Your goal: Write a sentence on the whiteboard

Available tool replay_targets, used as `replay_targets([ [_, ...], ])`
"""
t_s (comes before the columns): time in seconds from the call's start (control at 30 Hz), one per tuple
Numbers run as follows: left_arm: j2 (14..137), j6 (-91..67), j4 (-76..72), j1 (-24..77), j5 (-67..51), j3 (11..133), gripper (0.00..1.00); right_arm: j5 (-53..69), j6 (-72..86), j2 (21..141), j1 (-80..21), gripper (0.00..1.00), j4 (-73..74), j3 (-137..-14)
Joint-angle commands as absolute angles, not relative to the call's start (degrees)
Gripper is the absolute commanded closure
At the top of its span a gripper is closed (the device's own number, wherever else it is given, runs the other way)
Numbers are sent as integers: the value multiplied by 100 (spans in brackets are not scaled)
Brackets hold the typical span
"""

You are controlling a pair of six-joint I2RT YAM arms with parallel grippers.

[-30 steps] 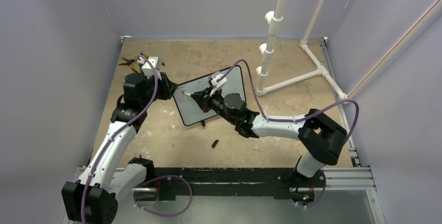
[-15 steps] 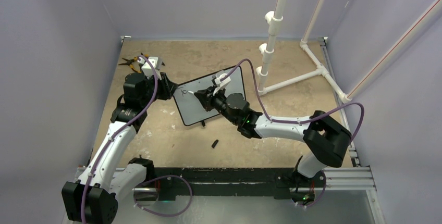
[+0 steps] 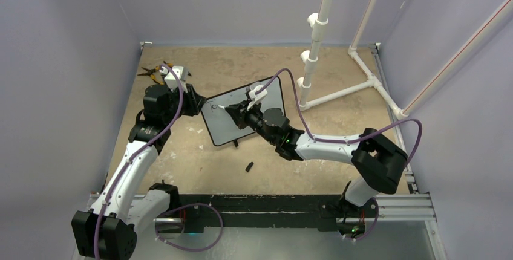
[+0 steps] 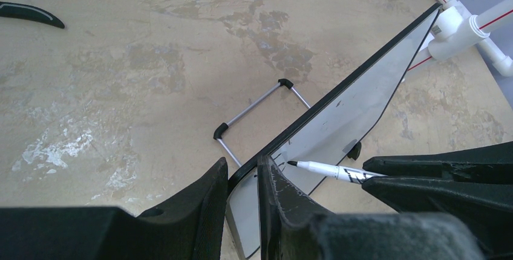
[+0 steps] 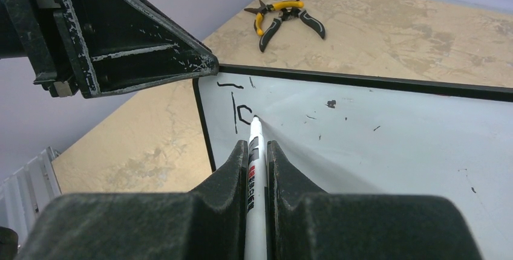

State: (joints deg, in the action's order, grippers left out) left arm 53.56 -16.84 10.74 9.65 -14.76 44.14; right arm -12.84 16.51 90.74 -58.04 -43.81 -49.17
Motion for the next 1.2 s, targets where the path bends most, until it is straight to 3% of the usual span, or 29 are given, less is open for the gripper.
replay_targets([
  [0.0, 5345, -1641, 1030, 949, -1558, 4439, 78, -1366, 1556, 9109, -5774, 100, -4671, -5122],
  [1.17, 5326, -1648, 1037, 949, -1547, 4437, 78, -1728, 1678, 8981, -5774, 100, -4581, -4773],
])
